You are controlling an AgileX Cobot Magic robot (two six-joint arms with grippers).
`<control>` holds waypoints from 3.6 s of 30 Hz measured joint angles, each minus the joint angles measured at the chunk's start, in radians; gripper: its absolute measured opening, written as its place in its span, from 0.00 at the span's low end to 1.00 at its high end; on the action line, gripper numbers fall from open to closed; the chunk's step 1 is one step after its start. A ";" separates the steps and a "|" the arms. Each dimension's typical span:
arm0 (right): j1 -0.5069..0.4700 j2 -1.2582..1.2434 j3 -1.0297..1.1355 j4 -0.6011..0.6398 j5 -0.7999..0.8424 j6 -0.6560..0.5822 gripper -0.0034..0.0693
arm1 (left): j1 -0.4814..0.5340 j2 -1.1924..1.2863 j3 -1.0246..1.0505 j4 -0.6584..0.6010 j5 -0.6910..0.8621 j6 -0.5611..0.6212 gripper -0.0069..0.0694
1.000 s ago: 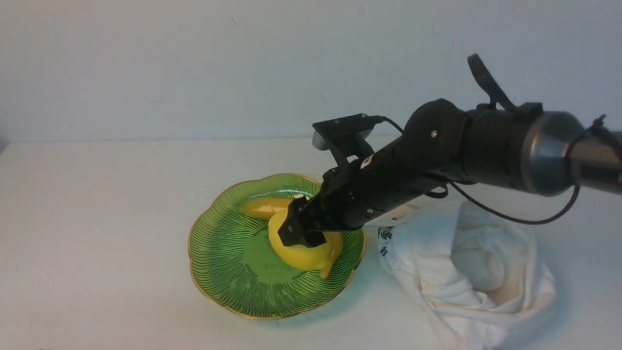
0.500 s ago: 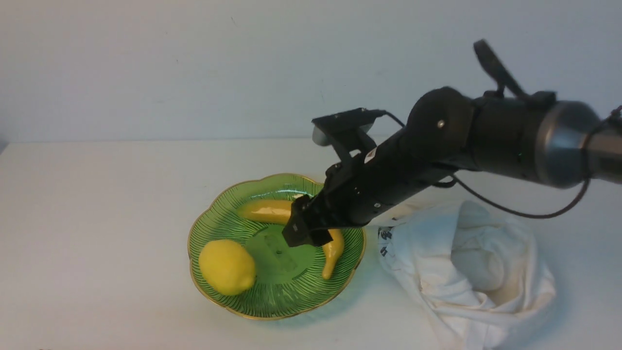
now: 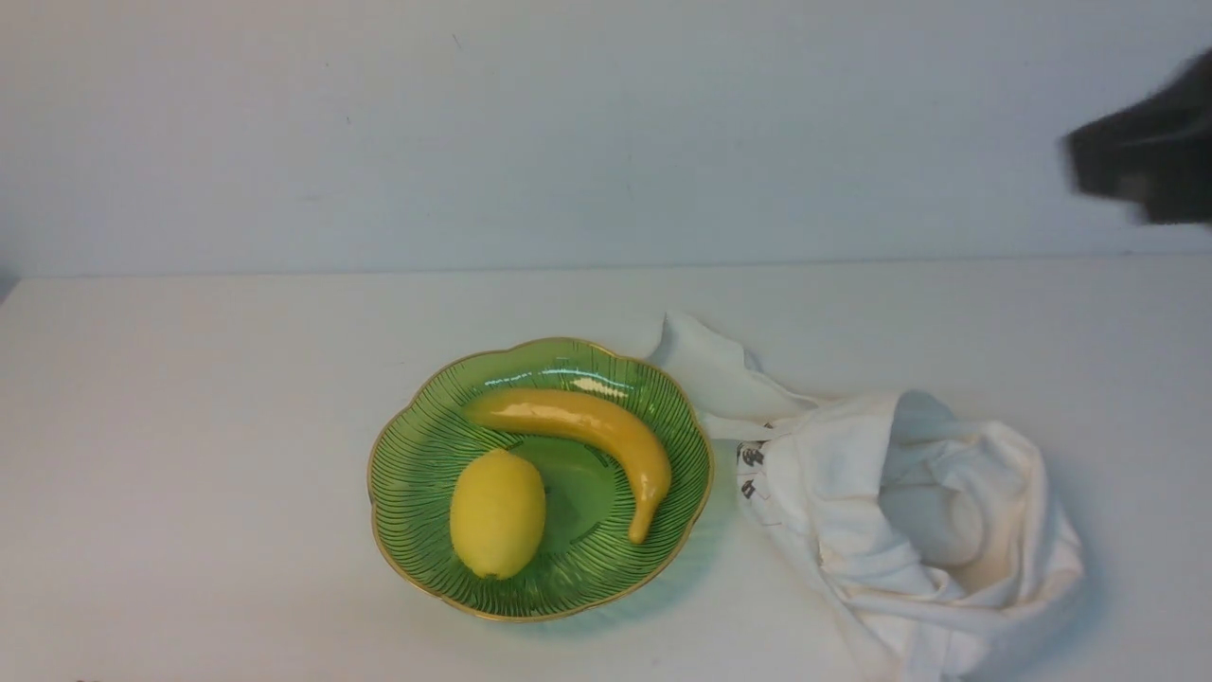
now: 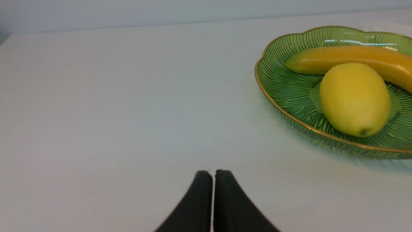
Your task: Take the fruit out of the cloth bag on the white table and place them on a plate.
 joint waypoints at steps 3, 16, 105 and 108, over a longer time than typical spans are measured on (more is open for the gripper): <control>0.000 -0.272 0.164 -0.077 -0.086 0.050 0.03 | 0.000 0.000 0.000 0.000 0.000 0.000 0.08; 0.003 -0.916 0.627 -0.219 -0.338 0.277 0.03 | 0.000 0.000 0.000 -0.001 0.000 0.001 0.08; -0.596 -0.936 1.280 0.175 -0.619 -0.380 0.03 | 0.000 0.000 0.000 -0.001 0.000 0.001 0.08; -0.596 -0.936 1.280 0.175 -0.619 -0.380 0.03 | 0.000 0.000 0.000 -0.001 0.000 0.001 0.08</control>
